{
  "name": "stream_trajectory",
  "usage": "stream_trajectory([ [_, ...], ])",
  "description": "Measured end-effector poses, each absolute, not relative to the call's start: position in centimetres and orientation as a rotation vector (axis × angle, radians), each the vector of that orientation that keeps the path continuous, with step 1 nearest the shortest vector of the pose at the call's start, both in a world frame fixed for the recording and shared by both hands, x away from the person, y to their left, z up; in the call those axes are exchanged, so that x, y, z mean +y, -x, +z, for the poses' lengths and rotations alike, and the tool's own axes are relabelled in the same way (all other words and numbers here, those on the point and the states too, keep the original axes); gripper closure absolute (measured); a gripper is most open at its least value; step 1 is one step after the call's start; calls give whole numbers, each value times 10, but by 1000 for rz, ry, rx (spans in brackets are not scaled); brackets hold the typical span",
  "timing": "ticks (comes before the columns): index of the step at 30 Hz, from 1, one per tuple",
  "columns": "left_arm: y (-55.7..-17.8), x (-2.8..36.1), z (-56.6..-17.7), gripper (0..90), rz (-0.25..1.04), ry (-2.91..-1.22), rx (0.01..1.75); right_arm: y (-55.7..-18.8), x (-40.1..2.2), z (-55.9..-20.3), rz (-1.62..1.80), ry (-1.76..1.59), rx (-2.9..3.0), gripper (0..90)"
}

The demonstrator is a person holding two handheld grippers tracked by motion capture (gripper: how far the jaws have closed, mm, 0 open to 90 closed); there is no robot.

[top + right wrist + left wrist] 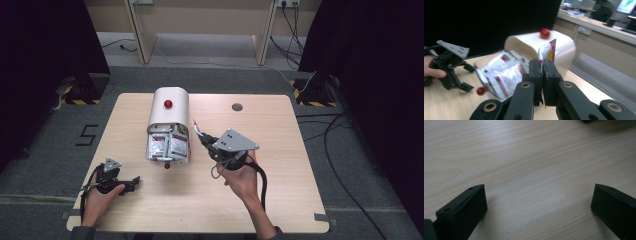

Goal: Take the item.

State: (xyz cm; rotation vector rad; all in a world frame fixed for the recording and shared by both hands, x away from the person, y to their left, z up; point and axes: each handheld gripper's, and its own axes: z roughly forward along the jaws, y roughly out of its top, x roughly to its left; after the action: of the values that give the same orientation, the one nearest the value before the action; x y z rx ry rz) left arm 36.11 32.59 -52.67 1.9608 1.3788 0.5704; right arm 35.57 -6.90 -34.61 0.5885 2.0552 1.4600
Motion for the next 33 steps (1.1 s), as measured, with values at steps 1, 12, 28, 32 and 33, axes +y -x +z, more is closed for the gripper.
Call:
stream_trajectory([
  [1,-361,326,-527,0,571,-1961,1379,-356,-74,-347,1451,-598,2053,874],
  [12,-361,326,-527,0,571,-1960,1378,-363,-115,-370,1392,-702,2021,873],
  [28,-361,326,-527,0,571,-1963,1378,-368,-127,-404,1382,-766,2014,873],
  [32,-361,326,-527,0,571,-1964,1378,-371,-130,-407,1366,-781,2012,873],
  [33,-361,326,-527,0,571,-1963,1378,-372,-132,-409,1362,-785,2011,873],
])
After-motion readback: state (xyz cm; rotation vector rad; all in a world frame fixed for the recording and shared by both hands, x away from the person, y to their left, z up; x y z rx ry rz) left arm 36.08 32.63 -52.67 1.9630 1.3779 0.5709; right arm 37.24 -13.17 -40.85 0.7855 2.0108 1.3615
